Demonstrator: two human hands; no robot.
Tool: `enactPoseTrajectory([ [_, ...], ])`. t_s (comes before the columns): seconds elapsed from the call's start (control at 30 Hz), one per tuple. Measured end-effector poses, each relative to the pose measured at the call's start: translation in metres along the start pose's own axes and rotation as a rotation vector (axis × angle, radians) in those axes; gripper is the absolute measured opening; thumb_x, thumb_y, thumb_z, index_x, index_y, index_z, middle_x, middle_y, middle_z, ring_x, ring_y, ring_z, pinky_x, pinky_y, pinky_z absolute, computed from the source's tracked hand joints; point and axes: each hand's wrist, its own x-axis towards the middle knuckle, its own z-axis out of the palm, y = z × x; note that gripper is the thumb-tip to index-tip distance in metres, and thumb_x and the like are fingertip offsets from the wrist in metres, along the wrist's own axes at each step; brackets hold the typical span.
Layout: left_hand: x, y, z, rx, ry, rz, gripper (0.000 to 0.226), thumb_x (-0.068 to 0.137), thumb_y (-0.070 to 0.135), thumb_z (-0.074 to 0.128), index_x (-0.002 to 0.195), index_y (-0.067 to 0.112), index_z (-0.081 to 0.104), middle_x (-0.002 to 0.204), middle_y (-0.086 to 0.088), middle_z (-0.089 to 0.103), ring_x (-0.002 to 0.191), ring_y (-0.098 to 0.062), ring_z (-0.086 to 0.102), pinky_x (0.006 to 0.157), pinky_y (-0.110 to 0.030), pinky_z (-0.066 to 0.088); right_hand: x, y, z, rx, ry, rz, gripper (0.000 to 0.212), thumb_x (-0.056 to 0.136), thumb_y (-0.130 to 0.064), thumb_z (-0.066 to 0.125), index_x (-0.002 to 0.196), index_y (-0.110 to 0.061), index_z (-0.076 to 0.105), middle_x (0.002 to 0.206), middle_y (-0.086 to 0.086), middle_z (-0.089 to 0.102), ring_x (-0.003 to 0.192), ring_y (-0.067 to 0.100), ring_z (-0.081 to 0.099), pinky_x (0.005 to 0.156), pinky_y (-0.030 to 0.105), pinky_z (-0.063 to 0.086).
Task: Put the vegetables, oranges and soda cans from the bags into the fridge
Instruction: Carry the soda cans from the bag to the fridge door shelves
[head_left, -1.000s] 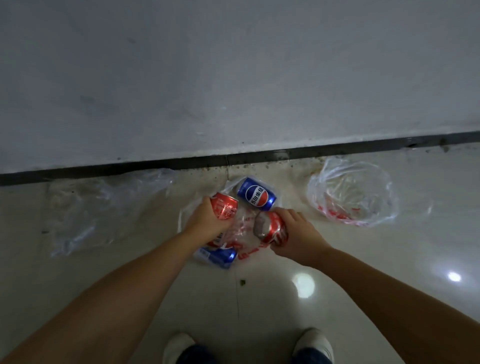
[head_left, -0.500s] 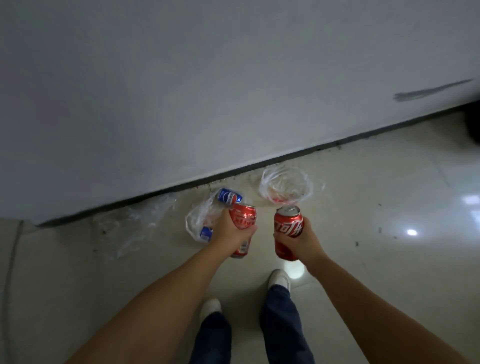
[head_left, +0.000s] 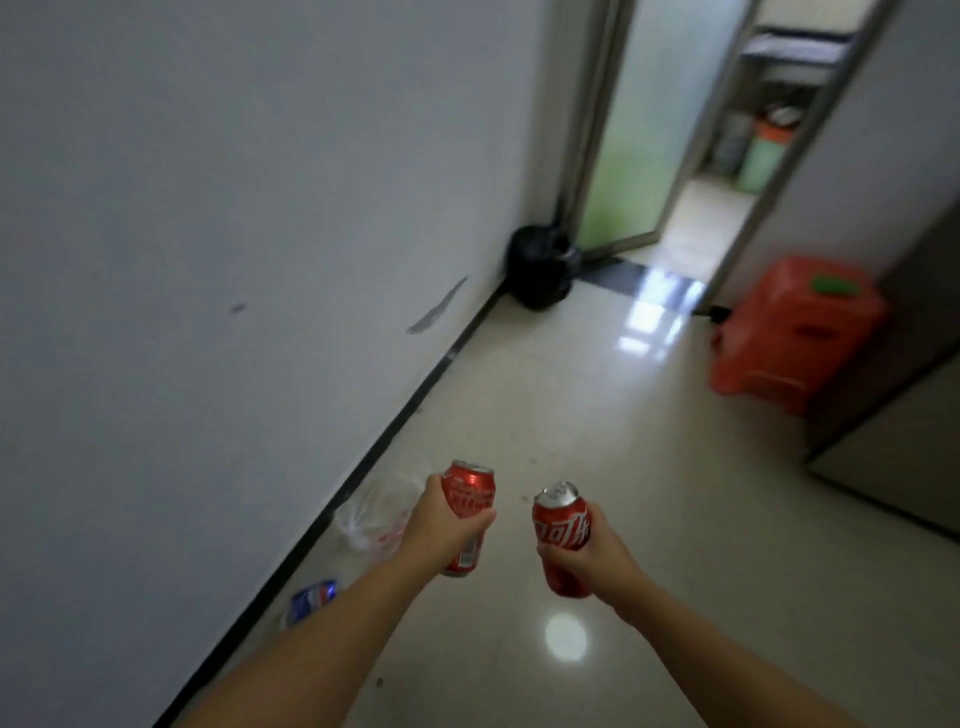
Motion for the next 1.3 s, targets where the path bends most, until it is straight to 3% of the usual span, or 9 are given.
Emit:
enactPoseTrajectory([
  [0.2, -0.053, 0.091, 0.146, 0.071, -0.219, 0.179, 0.052, 0.075, 0.026, 0.077, 0.111, 0.025, 0.038, 0.102, 0.004, 0.056, 0.091, -0.014, 0.056, 0.076, -0.027, 0.043, -0.09, 0.055, -0.162, 0.049, 0.263, 0.01, 0.067, 0.067, -0.013, 0.081, 0.124, -0.02, 0.046, 0.101, 0.0, 0.066, 0.094, 0.014, 0.064, 0.08, 0.027, 0.052],
  [0.3, -0.087, 0.13, 0.24, 0.137, -0.292, 0.254, 0.051, 0.075, 0.025, 0.077, 0.11, 0.021, 0.04, 0.098, 0.002, 0.056, 0.088, -0.016, 0.056, 0.075, -0.028, 0.043, -0.144, 0.094, -0.247, 0.12, 0.414, 0.003, 0.062, 0.07, -0.011, 0.08, 0.12, -0.023, 0.046, 0.102, -0.002, 0.064, 0.093, 0.012, 0.062, 0.077, 0.024, 0.048],
  [0.53, -0.186, 0.193, 0.458, 0.091, -0.502, 0.272, 0.052, 0.074, 0.029, 0.077, 0.113, 0.018, 0.044, 0.105, -0.004, 0.06, 0.093, -0.022, 0.059, 0.08, -0.033, 0.047, -0.275, 0.182, -0.427, 0.206, 0.681, 0.044, 0.069, 0.069, -0.015, 0.081, 0.126, -0.024, 0.043, 0.113, 0.0, 0.061, 0.105, 0.018, 0.059, 0.09, 0.032, 0.047],
  [0.67, -0.219, 0.239, 0.541, 0.128, -0.619, 0.375, 0.059, 0.073, 0.027, 0.079, 0.12, 0.014, 0.046, 0.11, -0.005, 0.061, 0.096, -0.02, 0.059, 0.081, -0.033, 0.047, -0.315, 0.201, -0.51, 0.231, 0.811, 0.024, 0.063, 0.069, -0.011, 0.081, 0.122, -0.021, 0.048, 0.111, 0.003, 0.063, 0.098, 0.015, 0.06, 0.085, 0.029, 0.044],
  [0.8, -0.222, 0.311, 0.588, 0.084, -0.607, 0.51, 0.059, 0.075, 0.026, 0.078, 0.121, 0.014, 0.043, 0.106, -0.002, 0.057, 0.095, -0.018, 0.057, 0.081, -0.032, 0.046, -0.314, 0.186, -0.586, 0.252, 0.898, -0.039, 0.057, 0.072, -0.013, 0.08, 0.118, -0.021, 0.047, 0.107, 0.001, 0.061, 0.097, 0.016, 0.058, 0.086, 0.032, 0.043],
  [0.93, -0.197, 0.402, 0.62, 0.027, -0.573, 0.655, 0.062, 0.075, 0.03, 0.077, 0.124, 0.017, 0.042, 0.114, -0.003, 0.059, 0.101, -0.019, 0.059, 0.083, -0.034, 0.047, -0.287, 0.139, -0.665, 0.231, 0.923, -0.186, 0.057, 0.074, -0.015, 0.079, 0.117, -0.024, 0.044, 0.108, 0.001, 0.06, 0.099, 0.018, 0.057, 0.087, 0.032, 0.043],
  [1.07, -0.163, 0.503, 0.649, -0.006, -0.493, 0.835, 0.055, 0.076, 0.032, 0.075, 0.118, 0.02, 0.042, 0.107, 0.001, 0.059, 0.098, -0.017, 0.06, 0.086, -0.035, 0.049, -0.239, 0.083, -0.755, 0.213, 0.895, -0.349, 0.062, 0.071, -0.019, 0.08, 0.121, -0.024, 0.044, 0.113, -0.001, 0.06, 0.107, 0.02, 0.057, 0.1, 0.042, 0.044],
  [1.23, -0.115, 0.623, 0.695, -0.091, -0.469, 0.943, 0.053, 0.075, 0.03, 0.077, 0.114, 0.023, 0.043, 0.104, 0.002, 0.06, 0.097, -0.014, 0.061, 0.081, -0.032, 0.05, -0.177, 0.017, -0.863, 0.254, 0.85, -0.501, 0.055, 0.074, -0.012, 0.078, 0.116, -0.023, 0.044, 0.102, -0.006, 0.059, 0.092, 0.008, 0.056, 0.089, 0.033, 0.043],
  [1.3, -0.104, 0.665, 0.709, -0.071, -0.456, 0.974, 0.053, 0.076, 0.029, 0.076, 0.115, 0.023, 0.041, 0.103, 0.003, 0.058, 0.097, -0.013, 0.059, 0.08, -0.03, 0.048, -0.157, -0.007, -0.905, 0.258, 0.851, -0.549, 0.056, 0.073, -0.011, 0.078, 0.117, -0.022, 0.046, 0.106, -0.001, 0.061, 0.096, 0.013, 0.058, 0.09, 0.034, 0.044],
])
